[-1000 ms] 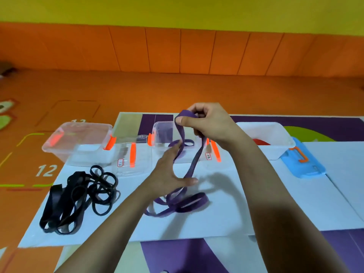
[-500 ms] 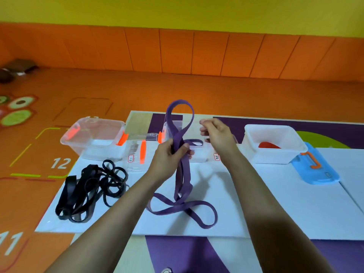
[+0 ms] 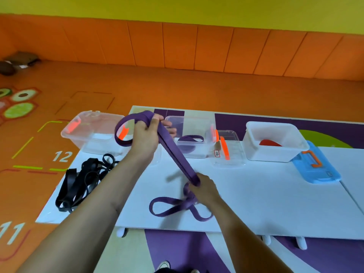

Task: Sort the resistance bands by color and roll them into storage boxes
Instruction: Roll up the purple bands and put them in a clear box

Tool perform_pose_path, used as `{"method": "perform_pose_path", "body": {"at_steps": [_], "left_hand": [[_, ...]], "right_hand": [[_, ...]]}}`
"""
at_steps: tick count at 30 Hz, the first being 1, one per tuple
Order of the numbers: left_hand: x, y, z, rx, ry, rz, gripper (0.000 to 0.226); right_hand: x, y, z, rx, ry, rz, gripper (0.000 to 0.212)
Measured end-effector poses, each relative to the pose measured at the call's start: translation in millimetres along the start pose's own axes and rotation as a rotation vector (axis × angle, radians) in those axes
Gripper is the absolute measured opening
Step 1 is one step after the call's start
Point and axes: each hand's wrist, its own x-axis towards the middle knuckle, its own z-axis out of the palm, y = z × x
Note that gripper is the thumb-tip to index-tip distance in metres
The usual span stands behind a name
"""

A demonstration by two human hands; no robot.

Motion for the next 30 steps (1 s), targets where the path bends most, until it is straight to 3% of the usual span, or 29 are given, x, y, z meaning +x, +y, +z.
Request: {"method": "perform_pose_path", "body": {"at_steps": [3,6,12,16,19,22,24,26,30], "left_hand": [[4,-10,-12,-0.083,0.069,-0.041,0.022],[11,-14,-24,-0.195,0.145,-0.079,0.023],[6,-39,-22,-0.155,0.113,-0.151,0.027],[-2,-57,-19,-0.11,0.132,-0.154,0.03],[-2,-61,-21,-0.088,0.143,-0.137,0.027],[-3,-60,-20,-0.064,0.106,-0.138,0.024],[-11,-61,-12,-0.041,0.024,-0.155,0.022],[-23,-69,-2,0.012,-0.093,-0.198,0.02],[-40,-87,-2,0.181,-0.321,-0.267,0.02]], "right_hand": [[9,39,-9,-0.389,0.158,0.127,0.011],[3,64,-35,-0.558,0.279,0.248,0.022],[-12,91,-106,-0.51,0.623,0.458,0.017],[-19,96,-146,-0.366,0.853,0.338,0.027],[-20,108,-157,-0.437,0.746,0.373,0.054],[-20,111,-156,-0.483,0.447,0.545,0.086],[-19,93,-149,-0.424,0.273,0.53,0.096],[-15,68,-137,-0.292,0.222,0.386,0.085],[-16,8,-105,0.101,0.29,-0.002,0.039]]}}
